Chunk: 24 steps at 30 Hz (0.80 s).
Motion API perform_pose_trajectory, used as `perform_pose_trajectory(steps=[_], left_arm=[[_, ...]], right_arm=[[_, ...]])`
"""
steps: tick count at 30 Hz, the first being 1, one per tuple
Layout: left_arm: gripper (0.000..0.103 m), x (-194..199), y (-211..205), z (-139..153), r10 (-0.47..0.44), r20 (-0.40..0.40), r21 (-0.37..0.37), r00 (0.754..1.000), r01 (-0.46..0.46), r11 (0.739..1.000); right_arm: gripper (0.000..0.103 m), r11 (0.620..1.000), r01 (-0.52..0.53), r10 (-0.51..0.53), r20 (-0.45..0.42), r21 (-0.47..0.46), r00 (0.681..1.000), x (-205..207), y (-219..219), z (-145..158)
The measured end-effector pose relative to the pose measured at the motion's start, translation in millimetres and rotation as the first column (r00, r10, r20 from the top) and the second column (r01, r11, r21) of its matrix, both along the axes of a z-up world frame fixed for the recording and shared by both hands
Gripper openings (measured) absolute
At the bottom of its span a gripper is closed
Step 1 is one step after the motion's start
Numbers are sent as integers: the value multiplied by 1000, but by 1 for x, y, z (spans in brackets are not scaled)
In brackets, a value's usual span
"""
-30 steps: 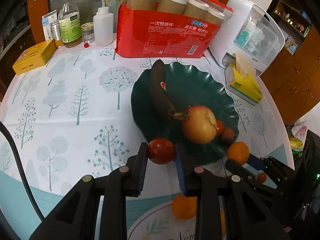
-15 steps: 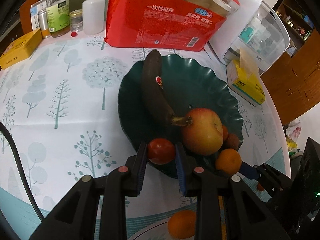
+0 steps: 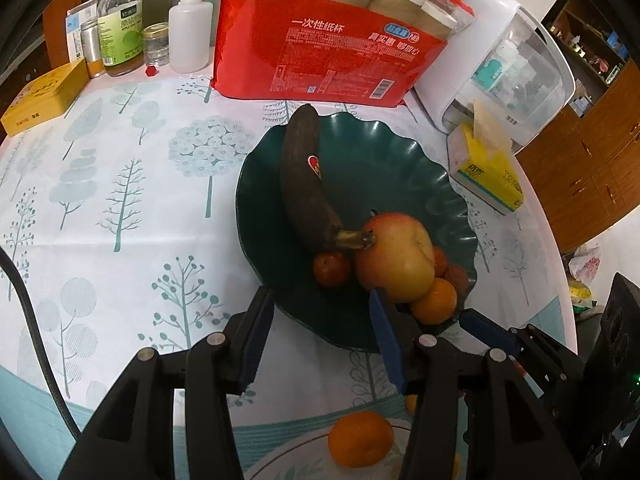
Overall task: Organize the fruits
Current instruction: 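Carry the tomato and orange to the green plate and release both, then move both tools back toward the yellow grapefruit and a red tomato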
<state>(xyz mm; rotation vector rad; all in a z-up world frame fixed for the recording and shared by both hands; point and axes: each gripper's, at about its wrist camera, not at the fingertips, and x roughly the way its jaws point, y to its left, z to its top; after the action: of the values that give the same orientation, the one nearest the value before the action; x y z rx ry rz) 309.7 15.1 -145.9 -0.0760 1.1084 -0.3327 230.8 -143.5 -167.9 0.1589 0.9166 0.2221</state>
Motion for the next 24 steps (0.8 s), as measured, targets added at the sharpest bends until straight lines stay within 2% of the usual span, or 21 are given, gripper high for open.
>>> perform_pose_trajectory(steps=[4,16,24], left_arm=[[48,-10,-1,9,-2,7,-4,1000,2,1000],[48,-59,-10,35,-38,22,-8,999,38,999],[49,-86,-13,41,-58,23,-6,998,58,998]], right_arm=[[47,1000,14,-14,19,1,1000,-8,-3,10],[60,993,116,-116,84,0,990,-51,-33,44],[66,981,195,-193,95,-21,977,-83,-58,50]])
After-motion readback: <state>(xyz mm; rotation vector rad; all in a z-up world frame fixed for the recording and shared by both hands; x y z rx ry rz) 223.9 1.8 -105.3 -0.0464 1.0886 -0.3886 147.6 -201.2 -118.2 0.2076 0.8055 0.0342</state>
